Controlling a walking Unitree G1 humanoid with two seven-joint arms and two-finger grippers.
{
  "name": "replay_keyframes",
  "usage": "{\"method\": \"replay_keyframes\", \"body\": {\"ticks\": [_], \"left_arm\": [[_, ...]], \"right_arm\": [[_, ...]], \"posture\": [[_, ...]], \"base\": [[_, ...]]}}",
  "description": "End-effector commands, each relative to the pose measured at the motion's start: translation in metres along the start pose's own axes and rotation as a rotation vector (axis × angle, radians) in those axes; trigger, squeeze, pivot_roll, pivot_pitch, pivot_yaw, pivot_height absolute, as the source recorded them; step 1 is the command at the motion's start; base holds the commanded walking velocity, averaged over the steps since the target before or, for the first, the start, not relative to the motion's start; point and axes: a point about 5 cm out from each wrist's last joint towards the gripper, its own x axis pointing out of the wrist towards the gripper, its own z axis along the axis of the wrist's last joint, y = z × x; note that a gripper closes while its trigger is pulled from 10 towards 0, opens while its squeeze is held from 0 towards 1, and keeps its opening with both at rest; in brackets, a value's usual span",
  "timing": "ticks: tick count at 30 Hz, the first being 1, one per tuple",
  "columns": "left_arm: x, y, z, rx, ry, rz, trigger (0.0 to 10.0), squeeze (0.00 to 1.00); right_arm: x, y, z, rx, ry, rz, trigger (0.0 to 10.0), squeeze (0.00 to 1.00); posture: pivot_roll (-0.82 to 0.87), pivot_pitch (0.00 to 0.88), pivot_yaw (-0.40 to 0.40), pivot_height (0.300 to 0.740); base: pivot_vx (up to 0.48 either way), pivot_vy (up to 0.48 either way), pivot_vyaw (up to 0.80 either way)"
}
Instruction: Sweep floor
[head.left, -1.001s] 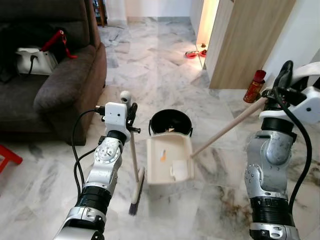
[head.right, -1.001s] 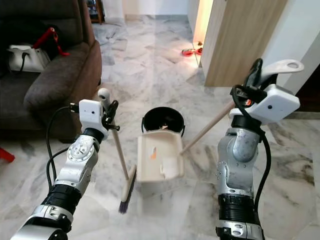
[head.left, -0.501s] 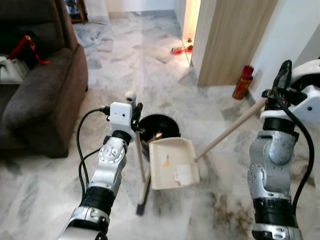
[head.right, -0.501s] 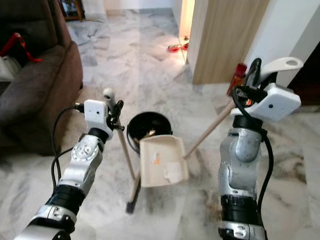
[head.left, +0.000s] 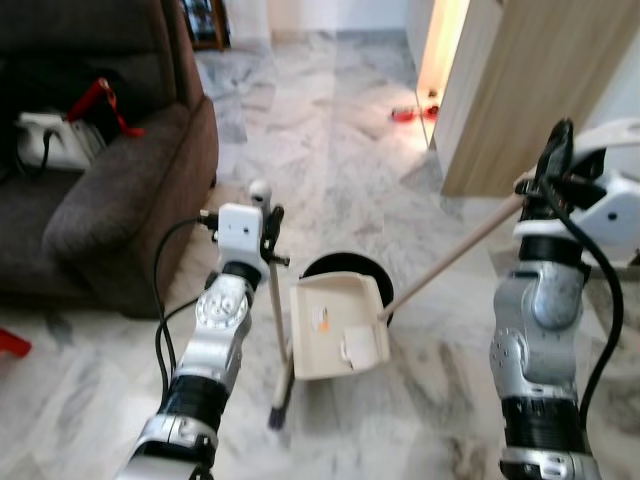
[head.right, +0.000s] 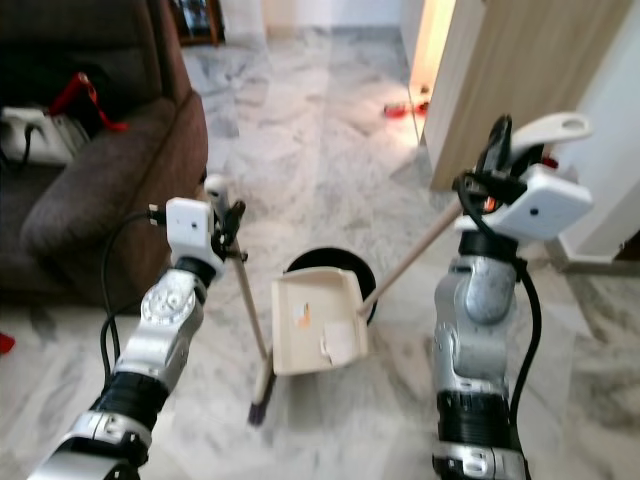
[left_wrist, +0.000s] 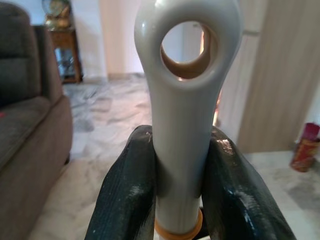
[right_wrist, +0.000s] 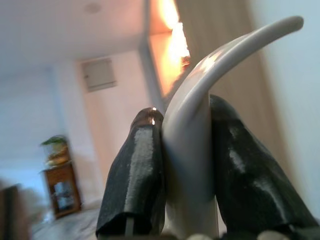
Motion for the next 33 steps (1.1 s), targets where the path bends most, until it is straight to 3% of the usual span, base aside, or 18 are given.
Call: {"method": "replay_keyframes", "body": {"ticks": [1, 33], "left_arm": [[0.0057, -0.0008, 0.0138, 0.013, -0.056, -0.005, 10.0, 0.0], [0.0055, -0.0011, 0.0139, 0.01, -0.055, -0.017, 10.0, 0.0]], "right_arm": [[0.0066, -0.001, 0.0162, 0.03, -0.081, -0.012, 10.0, 0.0], [0.0071, 0.0047, 0.0165, 0.058, -0.076, 0.011, 10.0, 0.0]], "posture": [[0.11, 0.059, -0.009, 0.74], [0.11, 0.055, -0.008, 0.74]], "base": [[0.416, 0.0, 0.0], [0.407, 0.0, 0.0]]}}
